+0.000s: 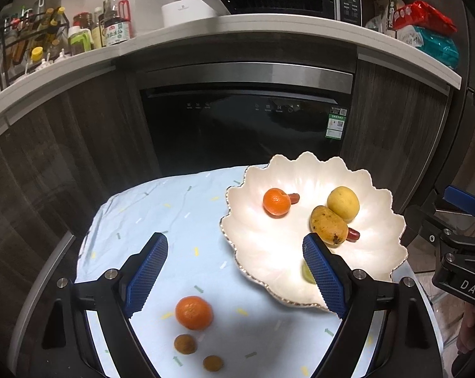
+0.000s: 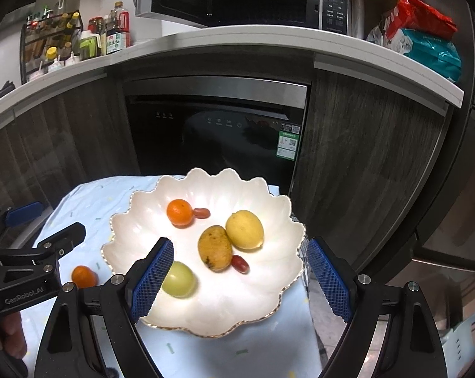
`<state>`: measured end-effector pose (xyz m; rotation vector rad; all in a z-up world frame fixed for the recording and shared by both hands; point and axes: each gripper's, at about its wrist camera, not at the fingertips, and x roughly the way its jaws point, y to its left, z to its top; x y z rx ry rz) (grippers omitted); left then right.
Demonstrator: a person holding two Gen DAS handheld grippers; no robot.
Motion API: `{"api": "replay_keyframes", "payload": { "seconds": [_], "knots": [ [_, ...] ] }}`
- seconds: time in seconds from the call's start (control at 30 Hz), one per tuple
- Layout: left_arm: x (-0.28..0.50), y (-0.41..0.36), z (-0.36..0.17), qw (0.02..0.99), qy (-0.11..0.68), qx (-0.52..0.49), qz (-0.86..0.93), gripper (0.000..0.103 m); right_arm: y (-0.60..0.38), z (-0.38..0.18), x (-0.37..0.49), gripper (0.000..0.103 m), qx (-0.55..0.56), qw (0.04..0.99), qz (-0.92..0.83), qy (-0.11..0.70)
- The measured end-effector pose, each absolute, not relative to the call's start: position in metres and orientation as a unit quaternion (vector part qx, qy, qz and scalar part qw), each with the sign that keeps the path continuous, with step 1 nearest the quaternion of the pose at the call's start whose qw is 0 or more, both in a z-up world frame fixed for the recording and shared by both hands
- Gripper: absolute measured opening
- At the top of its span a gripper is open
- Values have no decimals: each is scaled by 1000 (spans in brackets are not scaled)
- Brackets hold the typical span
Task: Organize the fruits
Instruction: 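Withdraw both open tools from the bowl toward the tangerine and longans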
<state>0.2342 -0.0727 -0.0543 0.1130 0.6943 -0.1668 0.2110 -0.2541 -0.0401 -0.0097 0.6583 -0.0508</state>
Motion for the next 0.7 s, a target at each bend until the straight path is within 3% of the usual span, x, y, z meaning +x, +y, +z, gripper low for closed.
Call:
{"api": "replay_keyframes", "payload": {
  "seconds": [0.7],
  "knots": [
    [195,-17,-50,941,329,46,-58,88,-204,-44,182,87,1,947,-6,322]
  ]
}}
